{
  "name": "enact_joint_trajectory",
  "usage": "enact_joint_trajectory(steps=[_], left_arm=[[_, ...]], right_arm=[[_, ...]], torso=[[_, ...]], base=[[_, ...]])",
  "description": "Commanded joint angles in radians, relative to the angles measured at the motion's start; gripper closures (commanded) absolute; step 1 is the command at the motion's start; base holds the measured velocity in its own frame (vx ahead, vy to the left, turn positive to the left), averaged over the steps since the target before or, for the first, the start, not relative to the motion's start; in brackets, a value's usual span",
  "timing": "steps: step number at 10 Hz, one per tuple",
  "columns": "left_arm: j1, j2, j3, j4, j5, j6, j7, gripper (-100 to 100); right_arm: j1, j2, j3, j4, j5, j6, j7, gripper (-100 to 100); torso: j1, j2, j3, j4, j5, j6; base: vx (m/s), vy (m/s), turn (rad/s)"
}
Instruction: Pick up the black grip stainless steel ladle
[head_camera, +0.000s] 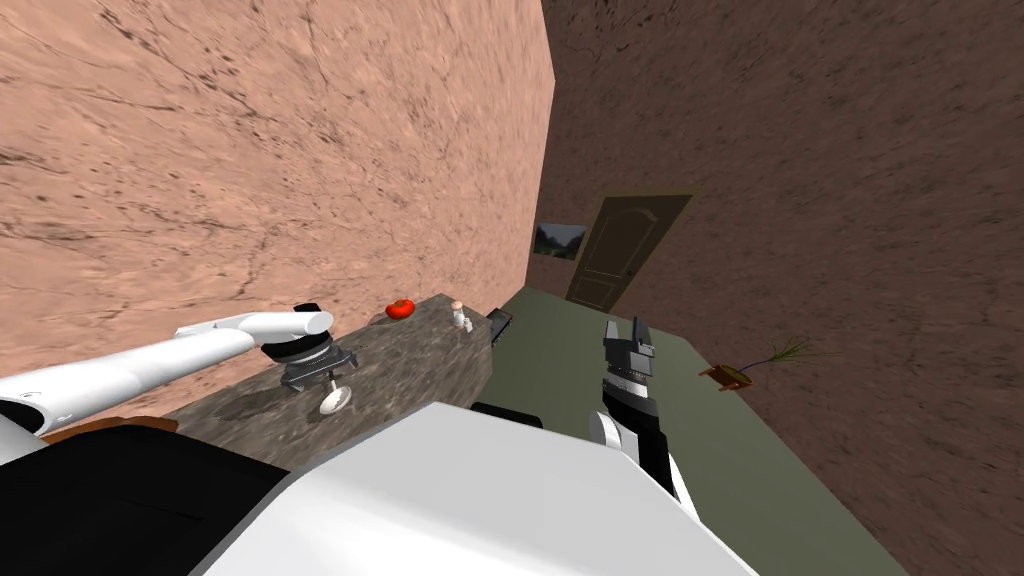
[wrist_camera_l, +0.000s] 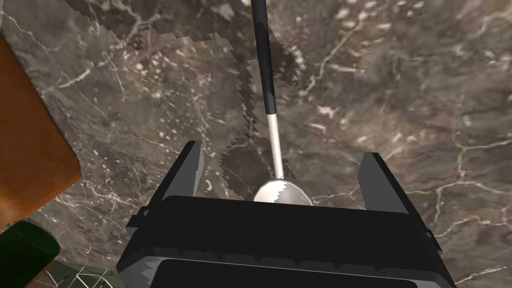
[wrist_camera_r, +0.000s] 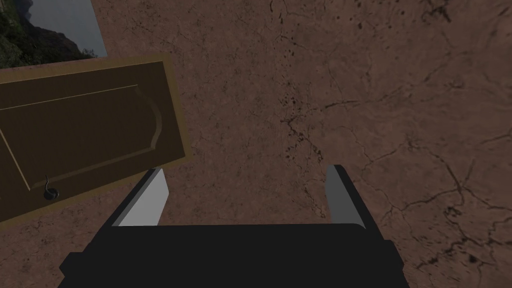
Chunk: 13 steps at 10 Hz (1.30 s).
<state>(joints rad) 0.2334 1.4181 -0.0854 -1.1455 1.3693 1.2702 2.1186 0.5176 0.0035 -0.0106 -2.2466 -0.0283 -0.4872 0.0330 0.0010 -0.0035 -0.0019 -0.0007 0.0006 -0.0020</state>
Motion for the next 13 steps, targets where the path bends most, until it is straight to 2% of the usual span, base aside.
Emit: enact_joint_trajectory(steps=[1, 3, 5, 6, 7, 8, 9, 10, 11, 12, 13], left_arm=[[0.042, 0.011, 0.016, -0.008, 0.020, 0.001, 0.025, -100], [0.087, 0.009, 0.017, 0.031, 0.059, 0.011, 0.070, -100], [0.119, -0.007, 0.010, 0.052, 0.084, 0.012, 0.094, -100], [0.126, -0.016, 0.006, 0.055, 0.090, 0.011, 0.098, -100], [0.112, -0.015, 0.003, 0.056, 0.081, 0.012, 0.092, -100], [0.114, -0.015, 0.003, 0.055, 0.082, 0.012, 0.096, 0], [0.111, -0.029, 0.015, 0.094, 0.073, 0.004, 0.045, -100], [0.111, -0.029, 0.015, 0.094, 0.073, 0.004, 0.042, -100], [0.109, -0.043, 0.027, 0.133, 0.065, -0.003, 0.002, -100], [0.109, -0.043, 0.027, 0.133, 0.065, -0.003, -0.012, -100], [0.107, -0.056, 0.039, 0.172, 0.056, -0.010, -0.047, -100]], right_arm=[[0.000, 0.000, 0.000, 0.000, 0.000, 0.000, 0.000, 0], [0.000, 0.000, 0.000, 0.000, 0.000, 0.000, 0.000, 0], [0.000, 0.000, 0.000, 0.000, 0.000, 0.000, 0.000, 0], [0.000, 0.000, 0.000, 0.000, 0.000, 0.000, 0.000, 0], [0.000, 0.000, 0.000, 0.000, 0.000, 0.000, 0.000, 0], [0.000, 0.000, 0.000, 0.000, 0.000, 0.000, 0.000, 0], [0.000, 0.000, 0.000, 0.000, 0.000, 0.000, 0.000, 0], [0.000, 0.000, 0.000, 0.000, 0.000, 0.000, 0.000, 0], [0.000, 0.000, 0.000, 0.000, 0.000, 0.000, 0.000, 0], [0.000, 0.000, 0.000, 0.000, 0.000, 0.000, 0.000, 0], [0.000, 0.000, 0.000, 0.000, 0.000, 0.000, 0.000, 0]], torso=[[0.000, 0.000, 0.000, 0.000, 0.000, 0.000], [0.000, 0.000, 0.000, 0.000, 0.000, 0.000], [-0.001, -0.001, -0.001, 0.000, 0.000, 0.000], [0.000, -0.001, -0.001, 0.000, 0.000, 0.000], [0.000, 0.000, 0.000, 0.000, 0.000, 0.000], [-0.001, 0.001, 0.001, 0.000, 0.000, 0.000], [-0.001, 0.002, 0.001, 0.001, 0.000, 0.000], [-0.002, 0.000, 0.000, 0.000, 0.000, -0.001], [-0.002, -0.001, -0.001, 0.000, -0.001, 0.000], [-0.003, -0.003, -0.002, -0.001, -0.001, -0.001], [-0.003, -0.003, -0.002, -0.001, -0.001, 0.000]], base=[[0.038, 0.011, -0.044], [0.056, 0.008, -0.081], [0.067, 0.001, -0.051], [0.044, 0.007, -0.017], [0.016, 0.002, -0.001], [0.000, 0.000, 0.000], [0.064, -0.015, 0.072], [0.078, -0.015, 0.079], [0.104, -0.035, 0.106], [0.096, -0.037, 0.068], [0.102, -0.027, 0.096]])
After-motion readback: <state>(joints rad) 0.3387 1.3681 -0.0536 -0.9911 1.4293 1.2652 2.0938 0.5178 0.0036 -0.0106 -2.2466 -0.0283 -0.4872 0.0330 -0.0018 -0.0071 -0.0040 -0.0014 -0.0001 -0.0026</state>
